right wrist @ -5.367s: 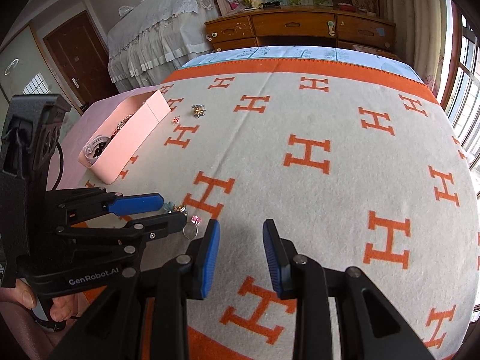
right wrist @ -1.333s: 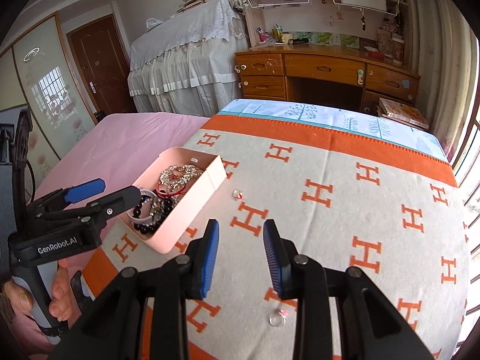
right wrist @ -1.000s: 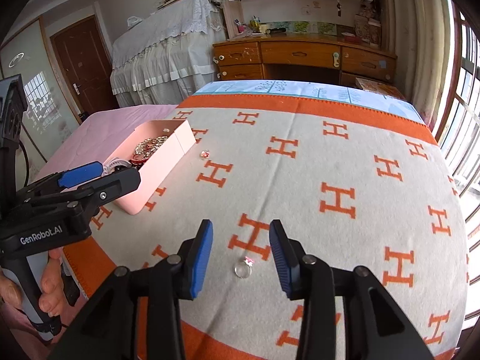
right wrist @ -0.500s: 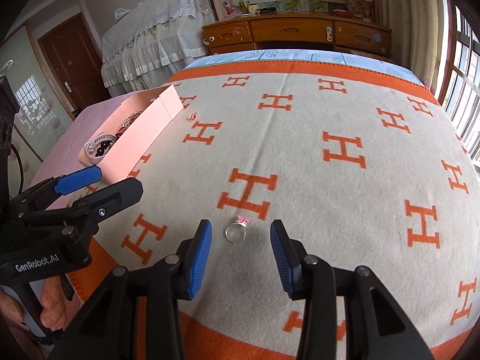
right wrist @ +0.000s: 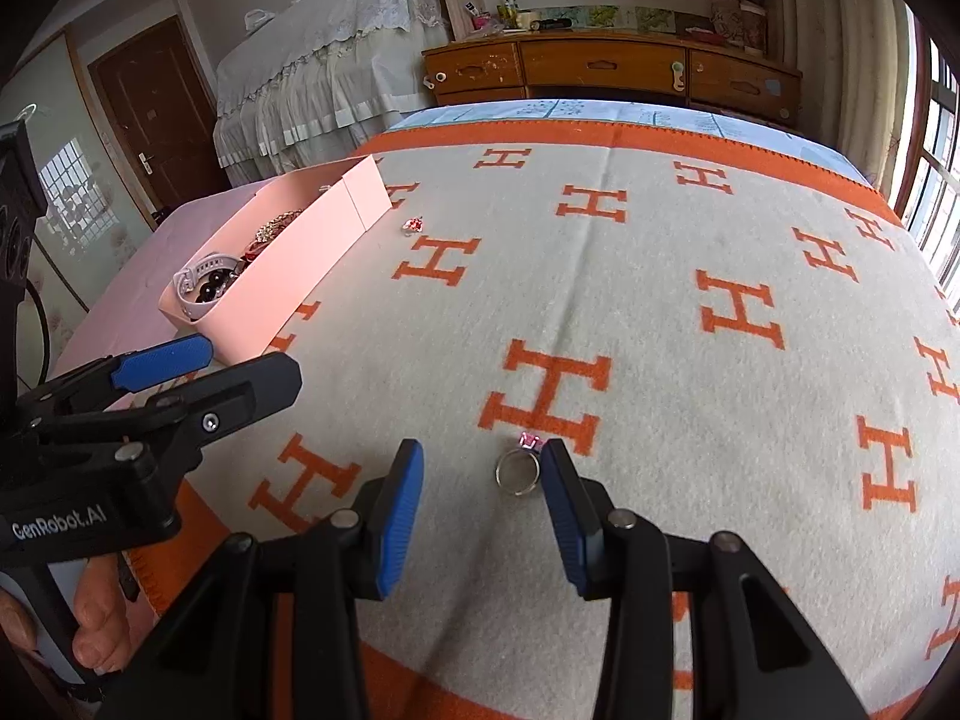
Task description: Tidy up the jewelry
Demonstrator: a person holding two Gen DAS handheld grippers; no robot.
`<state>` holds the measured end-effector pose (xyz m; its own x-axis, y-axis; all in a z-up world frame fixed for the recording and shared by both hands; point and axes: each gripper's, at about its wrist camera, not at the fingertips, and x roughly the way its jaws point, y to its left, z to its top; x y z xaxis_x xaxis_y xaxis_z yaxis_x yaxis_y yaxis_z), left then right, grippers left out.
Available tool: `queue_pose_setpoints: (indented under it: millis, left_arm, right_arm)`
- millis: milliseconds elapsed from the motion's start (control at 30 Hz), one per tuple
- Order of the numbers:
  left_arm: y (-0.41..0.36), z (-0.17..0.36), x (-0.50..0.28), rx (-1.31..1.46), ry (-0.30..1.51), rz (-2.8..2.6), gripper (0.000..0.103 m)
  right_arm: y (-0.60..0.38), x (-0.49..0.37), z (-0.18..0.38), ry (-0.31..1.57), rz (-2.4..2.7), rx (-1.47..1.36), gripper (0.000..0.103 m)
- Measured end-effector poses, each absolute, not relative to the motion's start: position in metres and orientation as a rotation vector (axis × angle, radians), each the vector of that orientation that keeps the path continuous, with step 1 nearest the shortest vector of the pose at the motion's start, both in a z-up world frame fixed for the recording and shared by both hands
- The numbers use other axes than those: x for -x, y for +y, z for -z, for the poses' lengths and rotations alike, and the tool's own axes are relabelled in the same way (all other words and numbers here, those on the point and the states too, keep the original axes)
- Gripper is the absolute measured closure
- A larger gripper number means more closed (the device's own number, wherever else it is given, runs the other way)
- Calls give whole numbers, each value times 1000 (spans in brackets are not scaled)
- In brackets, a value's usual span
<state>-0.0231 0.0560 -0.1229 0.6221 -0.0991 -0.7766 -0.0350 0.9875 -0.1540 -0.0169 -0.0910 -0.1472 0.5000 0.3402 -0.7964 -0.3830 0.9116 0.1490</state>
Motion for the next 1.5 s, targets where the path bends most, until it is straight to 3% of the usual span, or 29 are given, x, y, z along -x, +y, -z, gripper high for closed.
queue_pose_setpoints:
  millis: [233,400,567,733,1067,1400,1500]
  left_arm:
    - [61,126,23,180,905,38,15]
    - [62,128,21,189,919,45,15]
    - [61,128,22,184,918,47,15]
    - [60,128,21,181,918,46,15]
    - [60,120,7,191,919,31,15]
    - [60,108,-61,274,917,9,15]
    - [55,114,-86,259,944,-40,30]
  right_arm:
    - [-84,17,149,916,-355,160,64]
    - [-84,17,150,896,-316,192,80]
    - [-81,16,151,888,-304,208,84]
    - [-75,18,151,877,-320,235,94]
    - [-88,12,149,908,-355,130,95]
    - [-111,-13,132,904,-406,-26,95]
    - [-113,-22,124,885,-432,-58,95]
